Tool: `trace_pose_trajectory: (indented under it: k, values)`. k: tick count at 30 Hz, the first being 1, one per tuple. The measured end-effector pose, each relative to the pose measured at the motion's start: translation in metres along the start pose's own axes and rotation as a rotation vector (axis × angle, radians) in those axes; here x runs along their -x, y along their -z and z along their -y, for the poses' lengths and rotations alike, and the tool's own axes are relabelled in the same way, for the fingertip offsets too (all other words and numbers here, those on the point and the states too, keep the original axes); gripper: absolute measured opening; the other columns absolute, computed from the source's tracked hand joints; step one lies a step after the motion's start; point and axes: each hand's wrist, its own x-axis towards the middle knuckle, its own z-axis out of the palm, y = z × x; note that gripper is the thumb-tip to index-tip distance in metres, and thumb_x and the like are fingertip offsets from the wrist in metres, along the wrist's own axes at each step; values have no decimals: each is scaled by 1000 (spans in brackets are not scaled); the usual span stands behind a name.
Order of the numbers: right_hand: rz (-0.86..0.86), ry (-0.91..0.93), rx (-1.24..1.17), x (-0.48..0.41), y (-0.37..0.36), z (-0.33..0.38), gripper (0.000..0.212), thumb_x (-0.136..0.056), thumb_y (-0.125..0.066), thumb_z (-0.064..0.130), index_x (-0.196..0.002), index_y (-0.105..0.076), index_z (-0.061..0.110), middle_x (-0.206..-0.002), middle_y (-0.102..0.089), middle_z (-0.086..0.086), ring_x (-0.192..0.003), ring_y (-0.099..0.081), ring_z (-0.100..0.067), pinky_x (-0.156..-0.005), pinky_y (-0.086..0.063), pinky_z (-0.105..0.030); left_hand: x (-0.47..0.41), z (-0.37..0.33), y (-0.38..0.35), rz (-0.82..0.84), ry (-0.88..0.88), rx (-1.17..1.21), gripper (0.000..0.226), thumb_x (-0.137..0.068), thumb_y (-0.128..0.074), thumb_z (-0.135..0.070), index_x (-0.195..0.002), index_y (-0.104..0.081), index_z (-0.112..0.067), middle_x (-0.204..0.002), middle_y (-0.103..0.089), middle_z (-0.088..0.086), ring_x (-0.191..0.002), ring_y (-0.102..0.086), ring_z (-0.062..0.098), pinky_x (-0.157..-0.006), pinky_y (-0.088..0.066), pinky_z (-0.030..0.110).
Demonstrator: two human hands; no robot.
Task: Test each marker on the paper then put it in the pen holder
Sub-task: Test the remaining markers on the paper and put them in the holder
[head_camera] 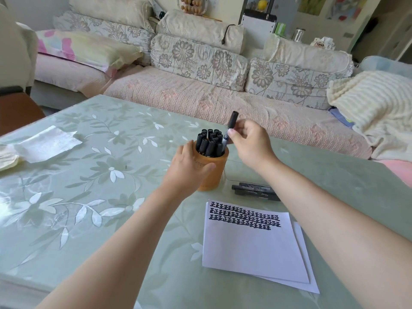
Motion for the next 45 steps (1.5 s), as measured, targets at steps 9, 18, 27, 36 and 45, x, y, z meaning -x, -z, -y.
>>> trace_pose_trajectory:
  k: [9, 18, 27, 36, 45]
  values:
    - [277, -107, 381, 1, -1, 1, 14, -83, -71, 28, -84, -75, 14, -88, -73, -5, -88, -66, -24, -76, -49, -34, -1, -1, -1, -57, -2, -26, 70, -79, -73, -38, -138, -41, -18, -128, -47, 2, -121, -46, 21, -88, -31, 22]
    - [236, -72, 326, 9, 37, -23, 12, -93, -60, 18, -96, -68, 27, -79, -63, 14, -67, -55, -1, -65, -40, -20, 27, 7, -4, -121, -11, -116, 31, -94, -52, -41, -114, -44, -19, -110, -48, -1, -104, -50, 23, -79, -39, 32]
    - [646, -157, 828, 7, 67, -71, 22, -92, -62, 17, -109, -75, 23, -112, -73, 6, -102, -64, -12, -88, -45, -21, 49, 24, -8, 370, -261, -380, 43, -87, -53, -56, -121, -52, -29, -117, -51, -10, -112, -47, 14, -92, -42, 31]
    - [809, -128, 961, -8, 48, -79, 21, -84, -74, 24, -104, -77, 24, -103, -75, 8, -92, -66, -15, -82, -51, -25, 54, 24, -17, 498, -404, -605, 89, -66, -48, -85, -139, -38, -35, -130, -36, -14, -120, -29, 10, -104, -28, 32]
    - [661, -58, 932, 1, 57, -62, 21, -96, -58, 29, -114, -65, 23, -114, -66, -2, -100, -58, -22, -83, -44, -32, 53, 23, -16, 517, -405, -615, 85, -70, -52, -81, -140, -38, -34, -131, -36, -13, -121, -30, 12, -104, -29, 32]
